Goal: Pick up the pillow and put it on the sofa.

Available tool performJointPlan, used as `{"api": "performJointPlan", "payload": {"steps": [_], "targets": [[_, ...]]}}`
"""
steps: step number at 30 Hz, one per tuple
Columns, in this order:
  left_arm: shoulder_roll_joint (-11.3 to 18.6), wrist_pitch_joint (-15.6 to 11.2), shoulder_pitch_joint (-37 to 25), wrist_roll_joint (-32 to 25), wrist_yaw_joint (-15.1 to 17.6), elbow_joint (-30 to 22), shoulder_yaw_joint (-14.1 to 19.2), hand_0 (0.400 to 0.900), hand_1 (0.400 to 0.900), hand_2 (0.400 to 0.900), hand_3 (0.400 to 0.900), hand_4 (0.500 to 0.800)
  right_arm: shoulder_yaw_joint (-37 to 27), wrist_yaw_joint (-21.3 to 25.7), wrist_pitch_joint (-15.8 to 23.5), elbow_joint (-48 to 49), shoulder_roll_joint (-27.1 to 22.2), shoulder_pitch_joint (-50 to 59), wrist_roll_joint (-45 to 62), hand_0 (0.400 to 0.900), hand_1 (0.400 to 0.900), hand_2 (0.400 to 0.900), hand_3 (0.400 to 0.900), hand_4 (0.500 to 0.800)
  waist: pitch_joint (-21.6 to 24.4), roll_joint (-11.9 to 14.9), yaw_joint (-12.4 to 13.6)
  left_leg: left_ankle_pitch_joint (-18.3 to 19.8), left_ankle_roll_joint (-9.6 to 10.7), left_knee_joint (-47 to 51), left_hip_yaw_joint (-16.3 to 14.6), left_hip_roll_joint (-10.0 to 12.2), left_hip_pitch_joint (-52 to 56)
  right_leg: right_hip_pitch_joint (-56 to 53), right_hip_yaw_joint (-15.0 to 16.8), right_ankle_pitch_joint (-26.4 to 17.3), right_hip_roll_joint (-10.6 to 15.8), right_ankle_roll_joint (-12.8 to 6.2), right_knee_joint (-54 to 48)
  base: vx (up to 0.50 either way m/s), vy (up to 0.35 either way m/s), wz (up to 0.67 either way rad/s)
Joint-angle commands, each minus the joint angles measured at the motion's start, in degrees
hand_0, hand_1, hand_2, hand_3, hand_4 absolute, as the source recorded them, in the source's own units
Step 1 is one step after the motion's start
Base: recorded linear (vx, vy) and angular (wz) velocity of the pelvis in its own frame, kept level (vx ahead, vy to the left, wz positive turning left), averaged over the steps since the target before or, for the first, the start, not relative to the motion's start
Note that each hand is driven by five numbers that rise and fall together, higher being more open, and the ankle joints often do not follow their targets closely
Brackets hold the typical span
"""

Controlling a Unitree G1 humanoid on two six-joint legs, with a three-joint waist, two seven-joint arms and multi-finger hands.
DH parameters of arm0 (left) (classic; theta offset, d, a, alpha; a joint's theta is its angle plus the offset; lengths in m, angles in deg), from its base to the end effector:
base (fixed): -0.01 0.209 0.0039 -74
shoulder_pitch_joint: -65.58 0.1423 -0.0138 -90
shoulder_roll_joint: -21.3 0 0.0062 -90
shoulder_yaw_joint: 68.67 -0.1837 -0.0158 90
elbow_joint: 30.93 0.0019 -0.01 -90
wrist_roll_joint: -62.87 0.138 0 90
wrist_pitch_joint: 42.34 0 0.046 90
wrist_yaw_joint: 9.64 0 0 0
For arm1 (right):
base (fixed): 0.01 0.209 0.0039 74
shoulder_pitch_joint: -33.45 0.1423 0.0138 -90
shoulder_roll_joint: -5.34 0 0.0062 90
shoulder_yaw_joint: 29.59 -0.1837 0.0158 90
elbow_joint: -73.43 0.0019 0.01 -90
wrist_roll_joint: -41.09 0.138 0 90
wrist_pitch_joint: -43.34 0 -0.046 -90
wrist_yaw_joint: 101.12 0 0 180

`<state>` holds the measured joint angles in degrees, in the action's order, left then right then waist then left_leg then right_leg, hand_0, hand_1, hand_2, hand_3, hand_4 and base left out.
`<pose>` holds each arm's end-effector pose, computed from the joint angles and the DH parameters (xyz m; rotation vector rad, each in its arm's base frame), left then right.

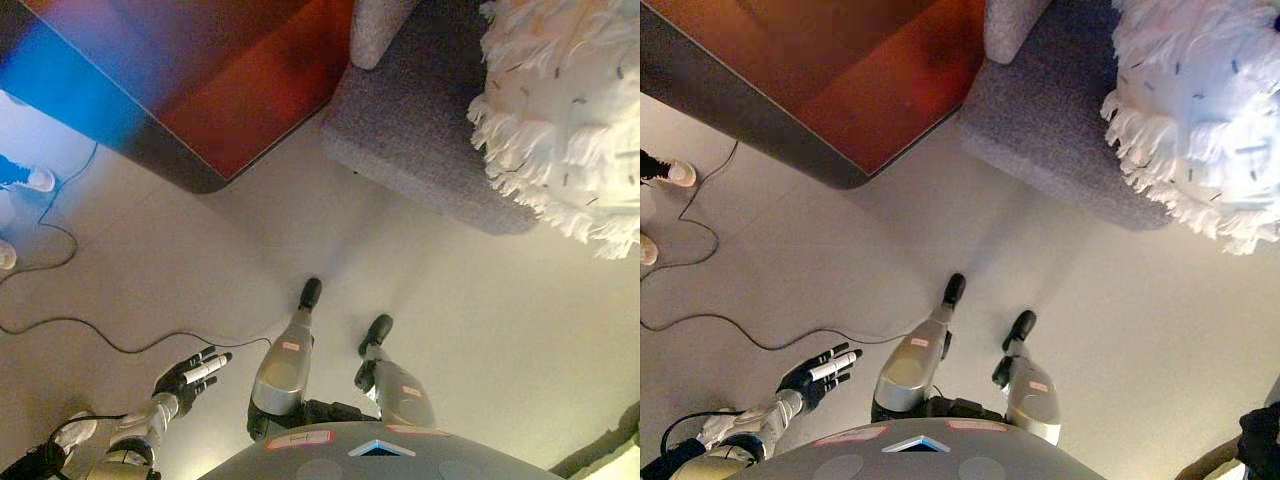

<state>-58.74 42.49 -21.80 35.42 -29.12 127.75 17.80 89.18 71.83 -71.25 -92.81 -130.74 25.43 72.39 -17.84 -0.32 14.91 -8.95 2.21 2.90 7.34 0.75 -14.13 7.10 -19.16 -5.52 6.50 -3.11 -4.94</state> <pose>0.0640 0.3026 -0.0869 -0.1364 1.0315 0.1891 0.2835 -0.3820 0.3039 -0.1924 0.2473 -0.6009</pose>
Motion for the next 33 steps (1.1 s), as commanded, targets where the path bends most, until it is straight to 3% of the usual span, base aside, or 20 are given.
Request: {"api": "performJointPlan", "payload": {"steps": [1, 12, 23, 29, 33], "targets": [[4.8, -0.5, 2.0, -4.1, -1.0, 0.9, -2.2, 0.9, 0.9, 0.9, 0.9, 0.8, 6.0, 1.7, -0.3, 1.5, -6.4, 4.9, -1.7, 0.9, 0.9, 0.9, 0.9, 0.8, 1.8, 0.8, 0.5, 2.8, 3.5, 2.1, -2.4, 1.9, 1.6, -0.8, 1.6, 1.4, 1.7, -2.38, 0.5, 0.01, -0.001, -0.04], [5.3, -0.7, 2.4, -4.9, -2.2, 1.2, -1.6, 0.9, 0.9, 0.9, 0.9, 0.8, 6.4, -3.5, -1.5, 0.0, -8.7, 3.2, -6.8, 0.9, 0.9, 0.9, 0.9, 0.8, 2.4, 1.5, -0.4, 3.2, 3.8, 2.1, -3.5, 2.6, 2.5, -0.8, 2.6, 1.3, 1.6, -2.58, 0.6, 0.0, -0.007, -0.04], [5.7, -1.0, 3.0, -4.6, -2.7, 2.2, -0.8, 0.9, 0.9, 0.9, 0.9, 0.8, 7.4, 0.3, 1.8, 0.4, -13.2, 4.2, -4.3, 0.9, 0.9, 0.9, 0.9, 0.8, 4.6, 3.1, -2.4, 4.0, 3.8, 2.1, -4.8, 2.9, 4.5, -2.3, 4.2, 1.4, 1.3, -3.0, 0.3, 0.01, -0.004, -0.06], [5.9, -1.3, 4.2, -3.1, -2.5, 3.4, 0.0, 0.9, 0.9, 0.9, 0.9, 0.8, 5.7, -4.0, 0.5, -1.1, -20.7, 1.2, -5.1, 0.9, 0.9, 0.9, 0.9, 0.8, 8.0, 5.3, -5.0, 5.0, 3.6, 2.1, -6.1, 3.2, 7.6, -4.6, 5.9, 1.5, 0.7, -3.21, 0.0, 0.03, -0.008, -0.2], [6.4, 1.0, 3.2, -1.5, -2.0, 4.1, 0.7, 0.9, 0.9, 0.9, 0.9, 0.8, -0.1, -9.0, 1.3, -1.3, -24.5, -6.5, -7.4, 0.9, 0.9, 0.9, 0.9, 0.8, 11.0, 5.6, -7.6, 5.9, 3.2, 2.1, -7.8, 3.2, 10.2, -6.2, 7.0, 1.5, 0.7, -3.44, 0.0, 0.03, 0.019, -0.26]]}}
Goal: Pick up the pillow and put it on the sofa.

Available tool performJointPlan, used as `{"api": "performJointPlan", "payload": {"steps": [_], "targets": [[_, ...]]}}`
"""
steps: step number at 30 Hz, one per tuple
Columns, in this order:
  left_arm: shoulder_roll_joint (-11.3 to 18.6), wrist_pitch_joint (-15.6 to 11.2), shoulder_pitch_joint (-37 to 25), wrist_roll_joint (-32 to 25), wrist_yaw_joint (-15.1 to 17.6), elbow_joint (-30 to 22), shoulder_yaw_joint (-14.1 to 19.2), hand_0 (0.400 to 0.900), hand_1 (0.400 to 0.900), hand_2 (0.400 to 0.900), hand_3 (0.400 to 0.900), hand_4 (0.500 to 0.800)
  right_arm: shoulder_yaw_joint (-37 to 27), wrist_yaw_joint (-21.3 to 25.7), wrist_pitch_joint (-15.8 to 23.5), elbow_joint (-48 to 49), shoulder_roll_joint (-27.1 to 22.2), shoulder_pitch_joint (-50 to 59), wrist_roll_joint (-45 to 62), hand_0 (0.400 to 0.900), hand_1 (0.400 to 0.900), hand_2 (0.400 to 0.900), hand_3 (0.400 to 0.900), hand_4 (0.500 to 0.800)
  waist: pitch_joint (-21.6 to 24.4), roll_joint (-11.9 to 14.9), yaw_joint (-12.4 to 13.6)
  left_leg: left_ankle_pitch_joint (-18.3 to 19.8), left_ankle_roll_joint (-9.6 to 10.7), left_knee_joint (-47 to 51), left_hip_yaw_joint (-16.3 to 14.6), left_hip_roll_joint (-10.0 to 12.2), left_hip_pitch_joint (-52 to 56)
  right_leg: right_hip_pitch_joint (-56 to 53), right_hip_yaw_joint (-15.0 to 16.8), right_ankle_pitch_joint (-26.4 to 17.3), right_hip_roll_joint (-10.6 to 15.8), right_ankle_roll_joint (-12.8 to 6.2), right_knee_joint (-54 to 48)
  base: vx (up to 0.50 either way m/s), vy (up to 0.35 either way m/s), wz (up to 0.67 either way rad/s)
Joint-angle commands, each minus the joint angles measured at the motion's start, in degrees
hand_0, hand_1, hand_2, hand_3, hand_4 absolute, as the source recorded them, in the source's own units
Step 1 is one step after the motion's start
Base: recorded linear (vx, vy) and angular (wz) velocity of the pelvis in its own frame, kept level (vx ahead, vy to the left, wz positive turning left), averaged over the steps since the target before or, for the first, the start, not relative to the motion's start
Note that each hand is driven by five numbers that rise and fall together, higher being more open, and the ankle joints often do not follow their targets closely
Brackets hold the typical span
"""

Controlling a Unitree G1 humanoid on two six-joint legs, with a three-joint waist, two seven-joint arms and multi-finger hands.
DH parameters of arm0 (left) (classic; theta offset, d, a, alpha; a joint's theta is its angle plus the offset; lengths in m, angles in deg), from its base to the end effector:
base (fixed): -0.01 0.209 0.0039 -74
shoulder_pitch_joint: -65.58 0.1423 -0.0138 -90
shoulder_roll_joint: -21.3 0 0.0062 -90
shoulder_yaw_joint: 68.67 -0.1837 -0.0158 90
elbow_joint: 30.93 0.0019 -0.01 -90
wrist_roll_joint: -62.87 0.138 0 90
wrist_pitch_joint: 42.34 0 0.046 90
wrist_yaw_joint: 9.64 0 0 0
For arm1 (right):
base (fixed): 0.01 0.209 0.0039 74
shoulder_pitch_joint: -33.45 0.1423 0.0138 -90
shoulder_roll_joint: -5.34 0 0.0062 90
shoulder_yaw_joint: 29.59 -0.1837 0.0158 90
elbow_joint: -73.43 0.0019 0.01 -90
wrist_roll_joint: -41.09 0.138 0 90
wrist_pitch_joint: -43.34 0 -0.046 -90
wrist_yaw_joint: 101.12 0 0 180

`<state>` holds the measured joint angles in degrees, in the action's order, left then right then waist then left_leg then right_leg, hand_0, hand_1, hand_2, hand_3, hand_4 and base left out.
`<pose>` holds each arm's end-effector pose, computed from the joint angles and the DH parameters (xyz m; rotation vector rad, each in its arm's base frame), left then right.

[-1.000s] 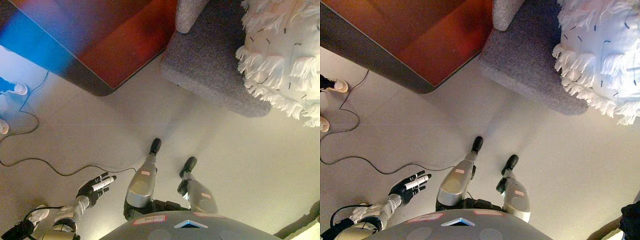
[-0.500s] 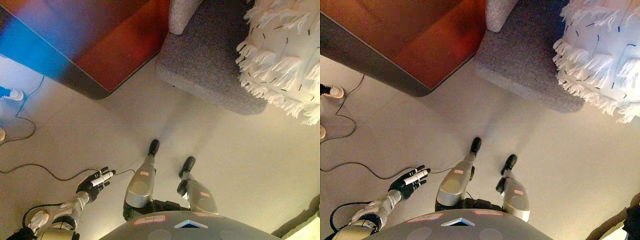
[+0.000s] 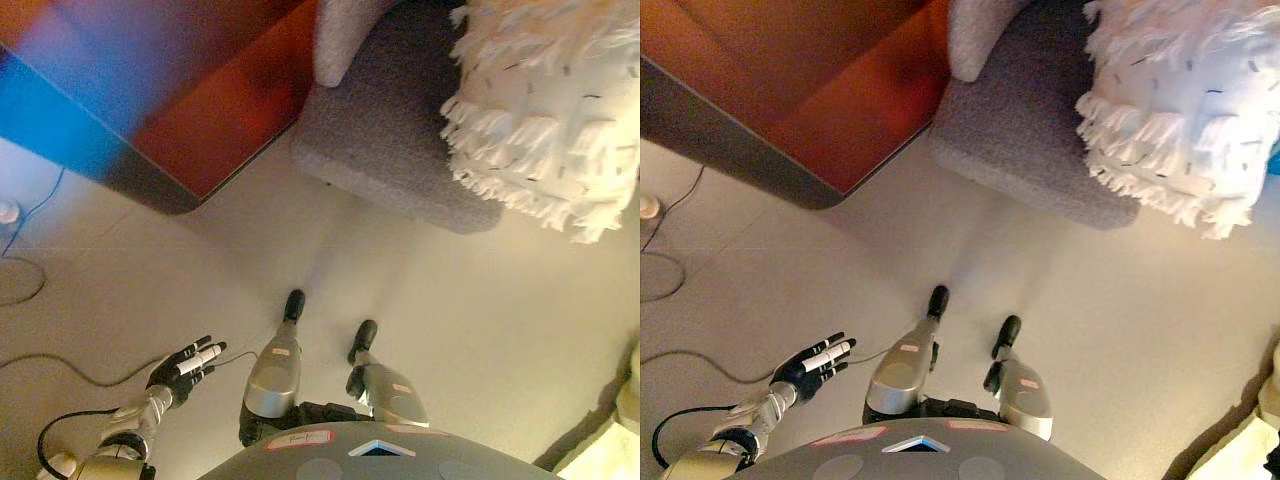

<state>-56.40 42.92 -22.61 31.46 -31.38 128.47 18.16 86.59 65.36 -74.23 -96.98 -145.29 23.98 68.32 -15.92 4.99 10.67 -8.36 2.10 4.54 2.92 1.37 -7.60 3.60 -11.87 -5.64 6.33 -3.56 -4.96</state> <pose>0.0667 0.3162 -0.0796 -0.1776 0.9952 0.2198 0.2032 -0.4443 0.3143 -0.1181 0.3184 -0.8066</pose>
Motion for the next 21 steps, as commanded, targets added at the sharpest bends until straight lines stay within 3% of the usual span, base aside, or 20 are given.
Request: {"api": "performJointPlan", "payload": {"steps": [1, 7, 12, 14, 17, 21], "targets": [[4.0, 0.8, 3.9, 2.9, 0.2, 3.7, 0.4, 0.9, 0.9, 0.9, 0.9, 0.8, 0.6, -4.1, 4.6, 2.7, -10.7, -7.7, -4.4, 0.9, 0.9, 0.9, 0.9, 0.8, 9.8, 0.4, -3.9, 5.5, 3.2, 0.5, -3.7, 2.6, 4.4, -3.1, 0.0, 1.7, 0.8, -3.05, 0.0, 0.03, 0.019, -0.25], [4.5, 3.6, 1.9, 4.6, -0.1, 4.5, 0.7, 0.9, 0.9, 0.9, 0.9, 0.8, -16.0, -8.8, 7.2, 2.0, -11.4, -28.5, -8.7, 0.9, 0.9, 0.9, 0.9, 0.8, 12.6, 0.3, -6.7, 6.5, 2.9, 0.5, -5.7, 2.5, 7.3, -4.8, 1.8, 1.7, 0.6, -3.28, 0.0, -0.02, 0.001, -0.17], [5.1, 5.0, 0.4, 5.1, -0.1, 4.8, 0.8, 0.9, 0.9, 0.9, 0.9, 0.8, -28.8, -12.1, 9.2, 2.0, -8.0, -45.9, -12.2, 0.9, 0.9, 0.9, 0.9, 0.8, 13.2, 0.3, -8.3, 6.9, 2.7, 0.5, -6.9, 2.4, 8.8, -5.6, 3.0, 1.6, 0.5, -3.33, 0.2, -0.1, 0.016, -0.13], [4.9, 5.4, -0.3, 5.3, 0.3, 4.6, 0.8, 0.9, 0.9, 0.9, 0.9, 0.8, -33.8, -13.3, 10.6, 3.2, -4.7, -53.9, -14.0, 0.9, 0.9, 0.9, 0.9, 0.8, 13.2, 0.4, -8.6, 7.0, 2.7, 0.5, -7.2, 2.4, 9.2, -5.8, 3.3, 1.6, 0.5, -3.35, 0.3, -0.1, 0.025, -0.07], [4.0, 5.7, -1.6, 4.9, 1.1, 4.2, 0.4, 0.9, 0.9, 0.9, 0.9, 0.8, -37.7, -15.2, 14.8, 5.4, 4.1, -64.9, -16.5, 0.9, 0.9, 0.9, 0.9, 0.8, 12.9, 0.3, -8.9, 7.2, 2.5, 0.5, -7.3, 2.3, 9.8, -6.1, 3.8, 1.5, 0.5, -3.39, 0.4, -0.11, 0.028, -0.06], [1.1, 4.0, -2.5, 5.5, 2.6, 4.9, 0.2, 0.9, 0.9, 0.9, 0.9, 0.8, -36.3, -10.8, 19.3, 8.4, 19.4, -70.5, -9.8, 0.9, 0.9, 0.9, 0.9, 0.8, 12.4, -0.3, -9.6, 7.8, 2.1, 0.5, -7.7, 2.4, 11.1, -6.9, 4.4, 1.8, 0.2, -3.1, 0.8, -0.08, 0.024, -0.09]]}}
